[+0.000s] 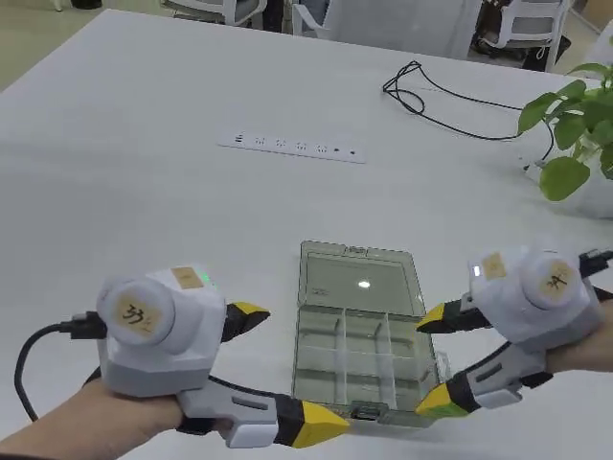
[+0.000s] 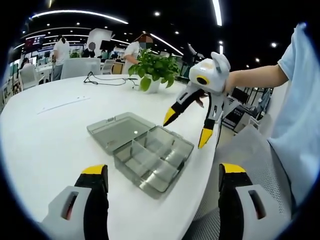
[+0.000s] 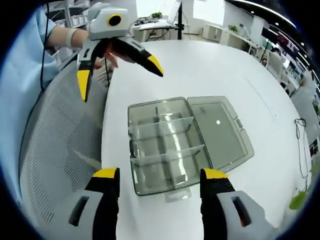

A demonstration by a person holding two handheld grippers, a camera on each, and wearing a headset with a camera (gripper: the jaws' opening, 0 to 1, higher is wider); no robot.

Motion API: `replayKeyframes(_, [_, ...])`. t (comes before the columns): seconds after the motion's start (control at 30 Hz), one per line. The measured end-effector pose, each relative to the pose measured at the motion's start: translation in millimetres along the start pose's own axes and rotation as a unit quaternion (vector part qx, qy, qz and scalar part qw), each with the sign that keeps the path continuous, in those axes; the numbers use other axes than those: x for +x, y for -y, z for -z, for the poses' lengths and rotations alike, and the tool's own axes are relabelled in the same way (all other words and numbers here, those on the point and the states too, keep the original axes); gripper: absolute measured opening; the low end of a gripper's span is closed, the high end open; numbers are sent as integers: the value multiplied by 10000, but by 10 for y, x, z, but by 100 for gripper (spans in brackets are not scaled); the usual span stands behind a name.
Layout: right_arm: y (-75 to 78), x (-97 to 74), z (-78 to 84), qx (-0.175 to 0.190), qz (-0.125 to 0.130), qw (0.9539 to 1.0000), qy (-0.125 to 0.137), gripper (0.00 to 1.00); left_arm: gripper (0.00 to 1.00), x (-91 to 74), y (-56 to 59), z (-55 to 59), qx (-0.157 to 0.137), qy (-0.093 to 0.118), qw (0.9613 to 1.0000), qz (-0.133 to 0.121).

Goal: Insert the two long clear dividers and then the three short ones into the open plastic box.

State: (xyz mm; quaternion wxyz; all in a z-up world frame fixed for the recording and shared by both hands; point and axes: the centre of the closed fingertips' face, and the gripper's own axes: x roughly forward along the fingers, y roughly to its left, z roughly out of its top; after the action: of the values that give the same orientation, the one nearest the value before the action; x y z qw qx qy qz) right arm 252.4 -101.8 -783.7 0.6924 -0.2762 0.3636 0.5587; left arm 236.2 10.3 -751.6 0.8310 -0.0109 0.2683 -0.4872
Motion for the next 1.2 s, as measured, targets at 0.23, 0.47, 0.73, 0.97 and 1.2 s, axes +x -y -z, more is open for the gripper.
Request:
replayKeyframes(0.23, [-60,-209,149,912,713,9907,717,96,100,-91,0,13,-19,120,9997,-216])
replayKeyframes(0.47, [-195,-443,459,1680,1228,9716,1123,100,100,-221,33,84,41,102,9989,-464])
replayKeyframes(0.73, [-196,-708,625,2315,2444,9244,1795,100,100,-414,13,212,246,125,9928,-1163])
replayKeyframes(0.97, [-186,-650,708,1671,3119,9222,1563,100,100,-576,-98,320,666,97,9769,-2030])
replayKeyframes(1.2, [-120,-661,784,2415,3043,8982,2058,100,100,-602,-201,310,530,333,9697,-2362])
